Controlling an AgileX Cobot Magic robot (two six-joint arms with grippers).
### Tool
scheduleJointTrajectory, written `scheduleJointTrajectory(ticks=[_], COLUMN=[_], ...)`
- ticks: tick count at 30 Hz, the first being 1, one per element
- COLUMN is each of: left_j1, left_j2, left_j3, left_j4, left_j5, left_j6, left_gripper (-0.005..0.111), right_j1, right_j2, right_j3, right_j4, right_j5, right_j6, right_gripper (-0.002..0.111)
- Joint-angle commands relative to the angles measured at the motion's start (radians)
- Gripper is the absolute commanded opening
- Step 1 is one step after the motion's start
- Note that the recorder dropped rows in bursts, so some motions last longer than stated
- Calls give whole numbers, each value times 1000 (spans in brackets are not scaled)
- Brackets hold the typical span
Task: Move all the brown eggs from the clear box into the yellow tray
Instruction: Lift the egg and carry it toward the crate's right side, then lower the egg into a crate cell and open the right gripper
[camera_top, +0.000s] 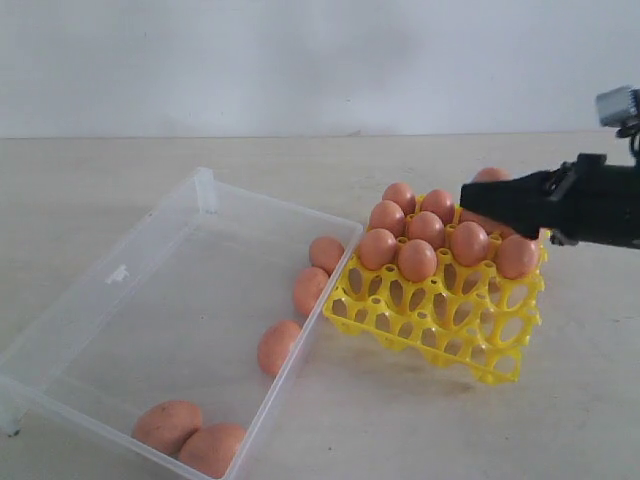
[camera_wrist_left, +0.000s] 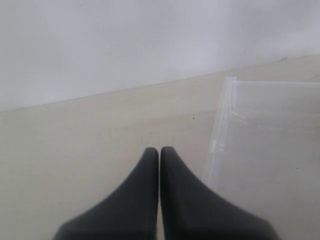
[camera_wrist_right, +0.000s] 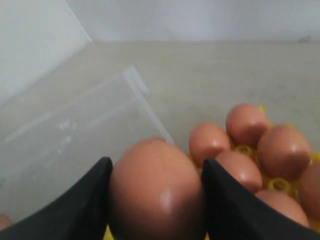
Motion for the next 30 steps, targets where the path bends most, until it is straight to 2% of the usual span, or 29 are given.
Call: scheduleJointTrajectory(ticks=[1, 4, 10, 15, 20, 23, 30], left_j1=[-2, -2, -2, -2, -2, -2, -2], left_j2=[-1, -1, -1, -1, -1, -1, -1], left_j3=[3, 3, 3, 3, 3, 3, 3], left_j4=[-4, -4, -4, -4, -4, -4, -4], left_j5=[-4, -4, -4, -4, -6, -6, -6], left_j6=[-7, -7, -7, -7, -7, -7, -7], left_gripper=[1, 1, 1, 1, 1, 1, 1], right_j1=[102, 161, 193, 193, 194, 208, 216], right_j2=[10, 23, 22, 41, 60, 60, 60], right_j3=[-6, -6, -6, -6, -5, -5, -5], right_j4=[-4, 92, 90, 205, 205, 205, 228], right_j5=[258, 342, 421, 407, 375, 371, 414], right_j6=[-39, -132, -189, -253, -265, -265, -265], right_gripper=[0, 0, 0, 0, 0, 7, 42])
